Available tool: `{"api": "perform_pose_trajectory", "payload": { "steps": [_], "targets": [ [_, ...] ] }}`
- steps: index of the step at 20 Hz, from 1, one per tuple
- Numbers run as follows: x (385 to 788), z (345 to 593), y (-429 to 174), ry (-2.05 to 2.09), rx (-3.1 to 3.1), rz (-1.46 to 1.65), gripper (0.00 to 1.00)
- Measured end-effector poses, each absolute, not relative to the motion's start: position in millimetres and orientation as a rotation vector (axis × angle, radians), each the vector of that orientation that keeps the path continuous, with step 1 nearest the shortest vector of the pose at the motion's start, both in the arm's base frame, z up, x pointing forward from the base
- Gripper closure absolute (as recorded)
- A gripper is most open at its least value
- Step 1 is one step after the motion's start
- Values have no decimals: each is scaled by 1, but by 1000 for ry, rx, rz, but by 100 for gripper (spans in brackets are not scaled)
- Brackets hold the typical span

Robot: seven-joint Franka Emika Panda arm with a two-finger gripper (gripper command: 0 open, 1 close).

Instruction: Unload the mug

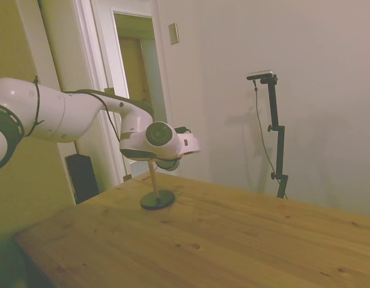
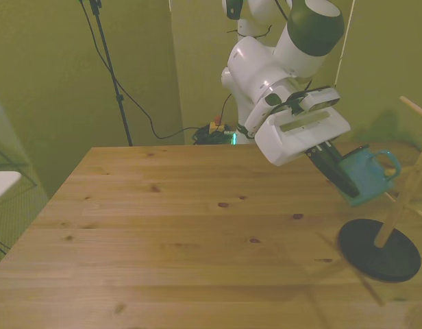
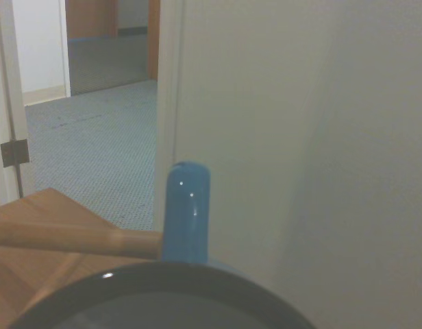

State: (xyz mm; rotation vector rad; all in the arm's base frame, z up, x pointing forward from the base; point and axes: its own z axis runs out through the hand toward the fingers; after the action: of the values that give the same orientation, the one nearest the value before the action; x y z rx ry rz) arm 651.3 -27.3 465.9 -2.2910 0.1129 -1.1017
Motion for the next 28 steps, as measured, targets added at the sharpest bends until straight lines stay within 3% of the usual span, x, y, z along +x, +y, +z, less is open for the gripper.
{"api": "perform_pose_trajectory", "payload": {
  "steps": [15, 22, 28],
  "targets": [
    [652, 502, -79, 235, -2229, -1139, 100],
    [613, 492, -84, 241, -2315, -1106, 100],
    [579, 464, -74, 284, -2498, -950, 100]
  ]
}}
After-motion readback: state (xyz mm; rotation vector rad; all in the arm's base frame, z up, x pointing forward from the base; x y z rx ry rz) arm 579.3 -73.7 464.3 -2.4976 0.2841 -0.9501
